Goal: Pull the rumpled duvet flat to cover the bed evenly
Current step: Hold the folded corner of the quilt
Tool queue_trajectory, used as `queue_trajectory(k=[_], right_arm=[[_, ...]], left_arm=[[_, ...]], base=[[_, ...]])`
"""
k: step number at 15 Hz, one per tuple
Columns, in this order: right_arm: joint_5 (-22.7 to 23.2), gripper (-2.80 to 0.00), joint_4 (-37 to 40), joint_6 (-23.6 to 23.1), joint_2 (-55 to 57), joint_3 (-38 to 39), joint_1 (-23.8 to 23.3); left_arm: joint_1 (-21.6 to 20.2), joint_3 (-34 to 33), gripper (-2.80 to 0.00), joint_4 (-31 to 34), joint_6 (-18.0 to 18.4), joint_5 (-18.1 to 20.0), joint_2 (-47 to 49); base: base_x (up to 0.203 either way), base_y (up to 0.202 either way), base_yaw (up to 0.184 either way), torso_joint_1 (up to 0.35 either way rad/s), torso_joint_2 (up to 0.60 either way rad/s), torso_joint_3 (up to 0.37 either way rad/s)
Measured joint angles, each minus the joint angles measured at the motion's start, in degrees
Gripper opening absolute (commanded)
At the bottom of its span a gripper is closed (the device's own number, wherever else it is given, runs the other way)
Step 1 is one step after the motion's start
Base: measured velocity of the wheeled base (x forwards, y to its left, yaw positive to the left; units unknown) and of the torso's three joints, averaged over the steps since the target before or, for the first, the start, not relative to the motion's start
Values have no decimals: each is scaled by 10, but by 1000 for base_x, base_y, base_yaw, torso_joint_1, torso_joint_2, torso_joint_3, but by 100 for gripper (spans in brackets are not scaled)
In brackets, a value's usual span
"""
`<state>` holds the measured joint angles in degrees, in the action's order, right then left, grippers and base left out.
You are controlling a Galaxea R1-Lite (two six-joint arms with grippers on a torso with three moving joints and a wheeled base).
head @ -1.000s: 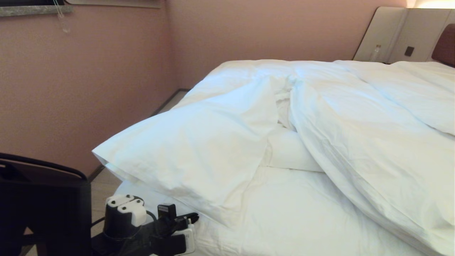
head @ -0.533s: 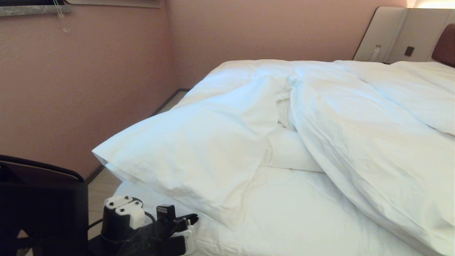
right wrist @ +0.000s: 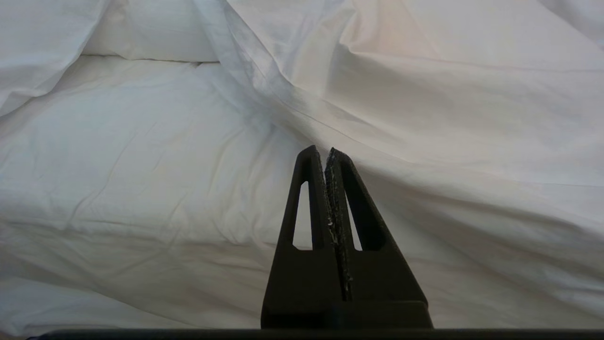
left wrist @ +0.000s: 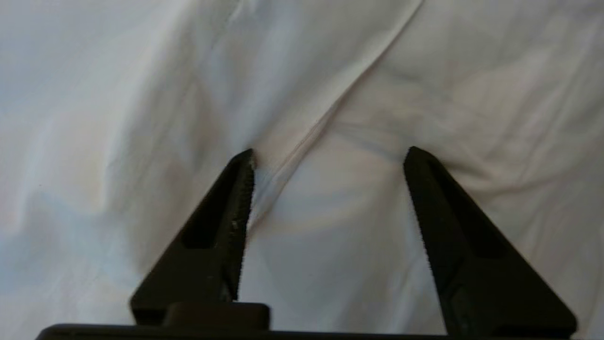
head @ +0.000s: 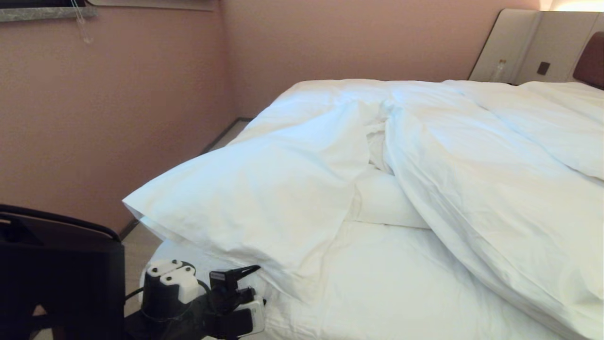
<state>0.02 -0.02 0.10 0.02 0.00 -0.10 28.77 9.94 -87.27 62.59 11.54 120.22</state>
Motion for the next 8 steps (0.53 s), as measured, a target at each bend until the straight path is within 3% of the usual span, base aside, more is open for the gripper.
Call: queue_trajectory(k=[8], right_arm=[[0, -280, 0, 0, 0, 0, 0]], left_arm=[[14, 96, 0, 4, 2, -69, 40]], base=[[0, 0, 0, 0, 0, 0]])
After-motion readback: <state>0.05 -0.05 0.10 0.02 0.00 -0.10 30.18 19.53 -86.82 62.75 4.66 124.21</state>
